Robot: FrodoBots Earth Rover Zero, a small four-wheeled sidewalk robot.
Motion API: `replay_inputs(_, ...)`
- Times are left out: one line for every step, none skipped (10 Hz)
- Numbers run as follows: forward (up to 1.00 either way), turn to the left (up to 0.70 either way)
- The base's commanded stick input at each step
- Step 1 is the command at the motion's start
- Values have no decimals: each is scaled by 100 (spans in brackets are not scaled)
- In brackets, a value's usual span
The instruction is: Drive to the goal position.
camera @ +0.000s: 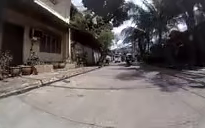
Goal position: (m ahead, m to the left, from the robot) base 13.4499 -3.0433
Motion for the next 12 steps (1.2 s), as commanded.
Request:
replay_inputs(85,0)
replay_inputs(85,0)
replay_inputs(85,0)
replay_inputs(85,0)
replay_inputs(85,0)
replay_inputs(85,0)
replay_inputs(85,0)
replay_inputs(85,0)
replay_inputs(85,0)
replay_inputs(85,0)
replay_inputs(85,0)
replay_inputs(85,0)
